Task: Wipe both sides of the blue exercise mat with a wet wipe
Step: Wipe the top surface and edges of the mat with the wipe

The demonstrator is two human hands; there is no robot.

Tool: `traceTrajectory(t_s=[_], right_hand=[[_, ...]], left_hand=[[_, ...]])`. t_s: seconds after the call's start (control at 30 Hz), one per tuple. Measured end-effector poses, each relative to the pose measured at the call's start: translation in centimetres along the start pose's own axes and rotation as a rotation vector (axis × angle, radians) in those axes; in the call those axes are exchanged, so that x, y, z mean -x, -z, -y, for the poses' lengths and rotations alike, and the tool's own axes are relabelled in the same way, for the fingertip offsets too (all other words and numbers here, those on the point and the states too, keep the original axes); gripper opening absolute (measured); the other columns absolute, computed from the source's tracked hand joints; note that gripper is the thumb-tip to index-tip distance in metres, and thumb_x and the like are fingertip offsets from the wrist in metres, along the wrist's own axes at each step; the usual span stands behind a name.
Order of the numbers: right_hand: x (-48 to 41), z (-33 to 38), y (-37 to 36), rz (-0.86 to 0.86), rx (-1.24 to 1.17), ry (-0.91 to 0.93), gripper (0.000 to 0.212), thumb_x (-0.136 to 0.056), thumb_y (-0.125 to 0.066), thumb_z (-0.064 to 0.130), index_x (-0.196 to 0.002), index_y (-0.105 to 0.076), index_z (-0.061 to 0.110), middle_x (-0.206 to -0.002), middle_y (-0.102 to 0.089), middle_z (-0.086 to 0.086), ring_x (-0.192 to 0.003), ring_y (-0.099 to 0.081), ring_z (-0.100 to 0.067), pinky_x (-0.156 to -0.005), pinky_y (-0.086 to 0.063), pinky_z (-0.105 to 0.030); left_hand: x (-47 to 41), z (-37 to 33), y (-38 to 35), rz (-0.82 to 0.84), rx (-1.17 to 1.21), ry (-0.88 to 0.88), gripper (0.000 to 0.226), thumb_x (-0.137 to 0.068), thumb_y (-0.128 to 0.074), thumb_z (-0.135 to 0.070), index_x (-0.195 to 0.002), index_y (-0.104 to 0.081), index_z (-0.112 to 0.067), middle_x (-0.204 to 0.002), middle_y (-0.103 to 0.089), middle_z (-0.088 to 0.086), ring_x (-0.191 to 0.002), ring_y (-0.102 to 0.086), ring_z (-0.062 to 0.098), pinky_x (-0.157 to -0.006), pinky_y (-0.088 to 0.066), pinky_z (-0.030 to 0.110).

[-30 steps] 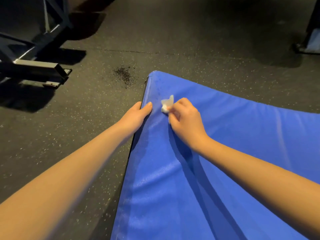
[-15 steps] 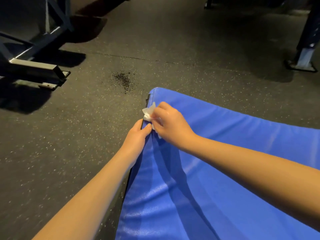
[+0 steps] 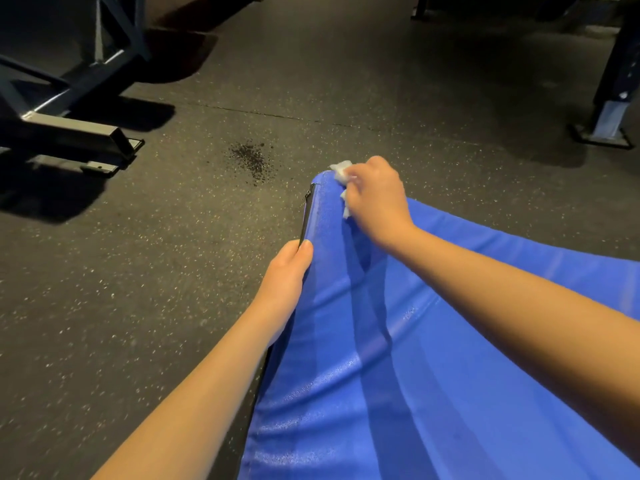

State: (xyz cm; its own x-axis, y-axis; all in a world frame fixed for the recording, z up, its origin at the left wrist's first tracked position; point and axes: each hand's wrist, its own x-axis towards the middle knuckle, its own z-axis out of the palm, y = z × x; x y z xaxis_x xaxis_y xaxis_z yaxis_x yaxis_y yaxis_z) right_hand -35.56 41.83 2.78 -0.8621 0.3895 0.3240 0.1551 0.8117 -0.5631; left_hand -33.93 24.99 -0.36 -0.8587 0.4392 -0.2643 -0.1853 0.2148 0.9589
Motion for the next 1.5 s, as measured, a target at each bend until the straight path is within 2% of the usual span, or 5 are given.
traceTrajectory(t_s=[0.57, 0.7, 0.9, 1.1, 1.5], right_hand=[[12.1, 1.1, -3.6, 0.173, -0.182, 0.379, 0.022, -0.082, -0.047, 0.013, -0.084, -0.064, 0.001, -0.078, -0.05, -0.013, -0.058, -0.048, -0.028, -0.049, -0.042, -0.034], [9.3, -0.9, -3.4, -0.101, -0.154, 0.056, 0.014, -0.081, -0.052, 0.009, -0.076, -0.063, 0.001, -0.075, -0.048, -0.011, -0.057, -0.048, -0.029, -0.054, -0.039, -0.039], [13.6, 0.4, -4.1, 0.162, -0.169, 0.465, 0.012, -0.083, -0.046, 0.013, -0.086, -0.056, 0.007, -0.074, -0.049, -0.013, -0.058, -0.043, -0.027, -0.045, -0.04, -0.033], [9.1, -2.7, -3.1, -0.188, -0.192, -0.076, 0.009, -0.08, -0.053, 0.004, -0.077, -0.061, 0.003, -0.077, -0.044, -0.003, -0.06, -0.043, -0.018, -0.058, -0.036, -0.033], [10.3, -3.4, -3.2, -0.123, -0.205, -0.008, 0.016, -0.083, -0.05, 0.009, -0.087, -0.065, 0.005, -0.08, -0.049, -0.007, -0.063, -0.049, -0.023, -0.058, -0.037, -0.03]], left_hand=[[-0.5, 1.3, 0.5, -0.129, 0.211, 0.238, 0.045, -0.102, -0.036, -0.045, -0.101, -0.066, -0.01, -0.093, -0.067, 0.006, -0.078, -0.063, 0.014, -0.075, -0.051, 0.027], [-1.0, 1.1, 0.5, -0.071, 0.2, 0.255, 0.047, -0.101, -0.036, -0.047, -0.101, -0.071, -0.016, -0.108, -0.072, 0.002, -0.103, -0.066, 0.019, -0.102, -0.046, 0.04], [-0.5, 1.2, 0.4, -0.071, 0.123, 0.165, 0.036, -0.101, -0.044, -0.032, -0.07, -0.054, -0.016, -0.067, -0.058, -0.002, -0.065, -0.051, 0.017, -0.066, -0.04, 0.027], [-0.6, 0.2, 0.1, -0.057, -0.208, 0.011, 0.019, -0.094, -0.06, -0.031, -0.11, -0.056, -0.023, -0.095, -0.064, -0.013, -0.078, -0.063, 0.0, -0.062, -0.048, 0.015], [-4.0, -4.2, -0.1, -0.049, -0.543, 0.007, 0.045, -0.092, -0.059, -0.039, -0.129, -0.044, -0.019, -0.113, -0.058, 0.0, -0.095, -0.057, 0.021, -0.071, -0.041, 0.032]])
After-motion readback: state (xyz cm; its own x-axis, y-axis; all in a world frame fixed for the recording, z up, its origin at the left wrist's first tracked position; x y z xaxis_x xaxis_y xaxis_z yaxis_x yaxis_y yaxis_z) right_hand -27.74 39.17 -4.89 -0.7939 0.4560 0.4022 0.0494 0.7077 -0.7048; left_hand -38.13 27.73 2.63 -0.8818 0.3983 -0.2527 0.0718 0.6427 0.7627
